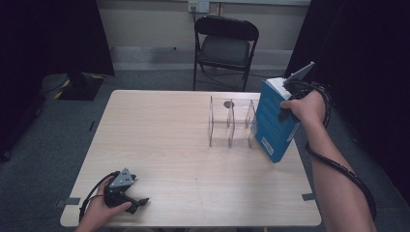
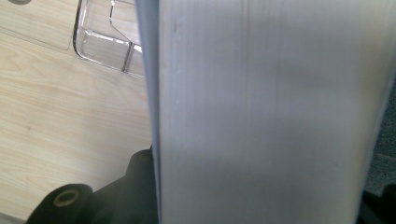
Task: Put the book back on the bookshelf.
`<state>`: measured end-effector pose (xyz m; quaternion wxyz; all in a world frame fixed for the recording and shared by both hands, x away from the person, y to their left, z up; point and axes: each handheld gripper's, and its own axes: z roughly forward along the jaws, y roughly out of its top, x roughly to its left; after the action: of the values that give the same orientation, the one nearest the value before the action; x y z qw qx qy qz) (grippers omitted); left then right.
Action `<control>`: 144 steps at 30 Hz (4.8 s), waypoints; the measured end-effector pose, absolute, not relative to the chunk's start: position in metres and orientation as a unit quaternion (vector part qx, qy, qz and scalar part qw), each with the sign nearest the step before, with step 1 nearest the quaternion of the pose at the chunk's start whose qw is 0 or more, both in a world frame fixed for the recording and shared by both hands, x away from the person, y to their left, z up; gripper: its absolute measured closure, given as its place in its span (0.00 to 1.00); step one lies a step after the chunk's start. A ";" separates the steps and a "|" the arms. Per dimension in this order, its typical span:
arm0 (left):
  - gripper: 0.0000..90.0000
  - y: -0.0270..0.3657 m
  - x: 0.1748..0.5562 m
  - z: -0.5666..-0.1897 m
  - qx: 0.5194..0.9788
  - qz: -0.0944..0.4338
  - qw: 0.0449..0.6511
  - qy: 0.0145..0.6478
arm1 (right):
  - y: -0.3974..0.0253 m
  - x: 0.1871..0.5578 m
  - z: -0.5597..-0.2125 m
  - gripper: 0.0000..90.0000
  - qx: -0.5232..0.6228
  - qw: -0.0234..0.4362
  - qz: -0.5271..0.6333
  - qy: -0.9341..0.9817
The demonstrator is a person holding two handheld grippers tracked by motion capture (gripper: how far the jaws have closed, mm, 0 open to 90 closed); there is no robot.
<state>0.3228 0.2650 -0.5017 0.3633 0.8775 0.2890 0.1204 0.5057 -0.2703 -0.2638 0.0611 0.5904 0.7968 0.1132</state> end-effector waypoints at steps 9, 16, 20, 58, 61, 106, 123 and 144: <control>0.00 0.265 0.323 -0.502 0.877 0.121 0.364 0.289 | -0.267 0.509 -0.269 0.68 0.598 0.075 0.110 0.791; 0.00 0.265 0.323 -0.502 0.877 0.121 0.364 0.289 | -0.265 0.514 -0.271 0.68 0.605 0.078 0.122 0.783; 0.00 0.265 0.323 -0.502 0.877 0.121 0.364 0.289 | -0.268 0.518 -0.270 0.68 0.616 0.076 0.129 0.773; 0.00 0.265 0.323 -0.502 0.877 0.119 0.368 0.285 | -0.260 0.530 -0.292 0.68 0.629 0.125 0.166 0.749; 0.00 0.266 0.323 -0.502 0.878 0.119 0.367 0.285 | -0.263 0.529 -0.293 0.67 0.631 0.112 0.173 0.748; 0.00 0.265 0.326 -0.502 0.879 0.119 0.364 0.283 | -0.271 0.516 -0.286 0.33 0.627 0.102 0.139 0.760; 0.00 0.265 0.327 -0.502 0.880 0.119 0.365 0.281 | -0.272 0.501 -0.276 0.27 0.615 0.100 0.139 0.770; 0.00 0.265 0.327 -0.502 0.880 0.119 0.365 0.281 | -0.266 0.484 -0.273 0.20 0.593 0.090 0.144 0.787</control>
<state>0.3267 0.2654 -0.5019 0.3650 0.8797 0.2806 0.1191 0.4844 -0.2660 -0.2730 0.0901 0.5926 0.7874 0.1443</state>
